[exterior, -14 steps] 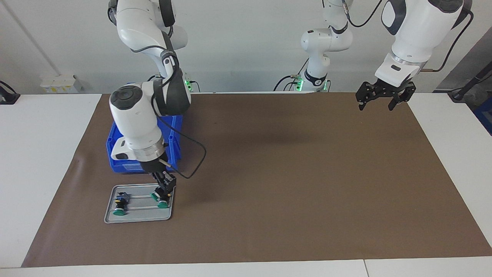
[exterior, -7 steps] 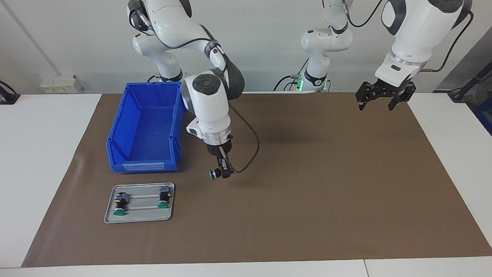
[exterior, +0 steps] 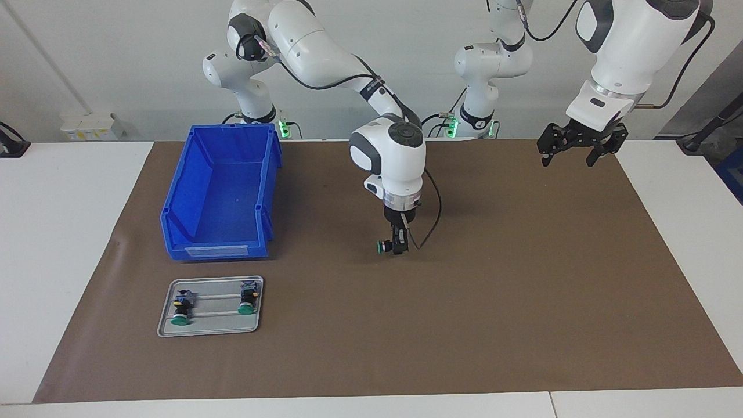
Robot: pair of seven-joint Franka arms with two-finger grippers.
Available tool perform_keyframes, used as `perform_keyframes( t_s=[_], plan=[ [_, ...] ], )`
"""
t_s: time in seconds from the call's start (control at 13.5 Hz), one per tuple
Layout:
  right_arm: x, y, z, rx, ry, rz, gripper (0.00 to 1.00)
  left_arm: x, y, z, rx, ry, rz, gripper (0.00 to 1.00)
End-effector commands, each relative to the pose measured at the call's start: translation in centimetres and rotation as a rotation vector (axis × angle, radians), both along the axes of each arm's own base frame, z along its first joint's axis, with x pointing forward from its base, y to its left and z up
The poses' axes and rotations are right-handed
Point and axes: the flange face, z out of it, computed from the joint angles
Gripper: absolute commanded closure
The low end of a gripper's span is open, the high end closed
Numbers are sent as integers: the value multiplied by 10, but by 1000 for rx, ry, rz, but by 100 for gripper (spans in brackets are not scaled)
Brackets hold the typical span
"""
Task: Place and press button with both arms
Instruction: 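Carry the button with the right gripper to mid-table and set it down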
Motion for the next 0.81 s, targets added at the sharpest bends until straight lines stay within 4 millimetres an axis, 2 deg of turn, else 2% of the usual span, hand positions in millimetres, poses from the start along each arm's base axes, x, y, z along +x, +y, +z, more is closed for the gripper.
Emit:
perform_keyframes(
  t_s=[0.0,0.15,0.3,0.44,0.52,0.59,0.74],
  plan=[
    [-5,6,-2,14,-19,-37,100,-3,1,7,21,3,-5,0],
    [-13,8,-13,7,-7,-34,100,-3,1,7,21,3,-5,0],
    [-30,15,-29,-7,5,-10,100,-3,2,6,21,4,-5,0],
    [-34,19,-30,-5,3,-14,100,-3,1,6,21,4,-5,0],
    [-33,19,-30,-3,3,-16,86,-3,1,7,21,3,-5,0],
    [-32,19,-29,-3,-2,-16,3,-3,1,6,21,4,-5,0],
    [-28,18,-23,-26,-36,17,0,-3,1,7,21,3,-5,0]
  ],
)
